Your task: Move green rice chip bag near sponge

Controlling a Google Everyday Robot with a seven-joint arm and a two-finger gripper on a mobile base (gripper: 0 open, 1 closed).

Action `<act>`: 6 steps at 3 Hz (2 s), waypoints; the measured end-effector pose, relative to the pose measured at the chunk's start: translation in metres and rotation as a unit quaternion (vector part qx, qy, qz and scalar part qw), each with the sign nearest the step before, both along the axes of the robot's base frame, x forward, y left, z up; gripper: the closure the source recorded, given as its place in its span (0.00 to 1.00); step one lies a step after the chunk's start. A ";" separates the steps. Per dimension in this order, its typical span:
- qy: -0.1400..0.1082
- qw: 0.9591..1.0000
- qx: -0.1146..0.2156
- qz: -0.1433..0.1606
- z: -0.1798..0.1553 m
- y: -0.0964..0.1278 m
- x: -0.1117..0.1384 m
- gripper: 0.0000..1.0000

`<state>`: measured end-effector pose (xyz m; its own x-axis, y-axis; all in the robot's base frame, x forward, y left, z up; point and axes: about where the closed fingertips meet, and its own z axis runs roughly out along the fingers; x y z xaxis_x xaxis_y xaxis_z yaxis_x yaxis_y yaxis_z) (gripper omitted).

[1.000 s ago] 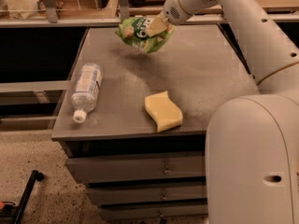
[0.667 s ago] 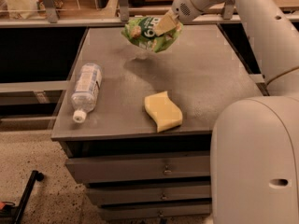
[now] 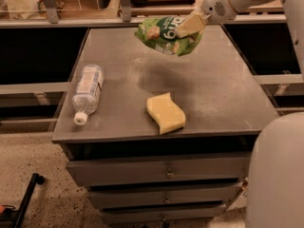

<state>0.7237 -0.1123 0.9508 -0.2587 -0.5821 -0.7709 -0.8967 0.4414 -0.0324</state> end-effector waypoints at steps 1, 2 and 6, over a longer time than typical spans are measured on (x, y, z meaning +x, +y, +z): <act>0.008 1.000 0.012 0.001 0.001 -0.032 -0.024 1.00; 0.013 1.000 0.021 0.002 0.000 -0.060 -0.043 1.00; 0.012 0.999 0.023 0.043 -0.009 -0.068 -0.103 1.00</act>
Offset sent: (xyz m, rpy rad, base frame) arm -0.0718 -0.0993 0.0041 0.0597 0.0303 0.0006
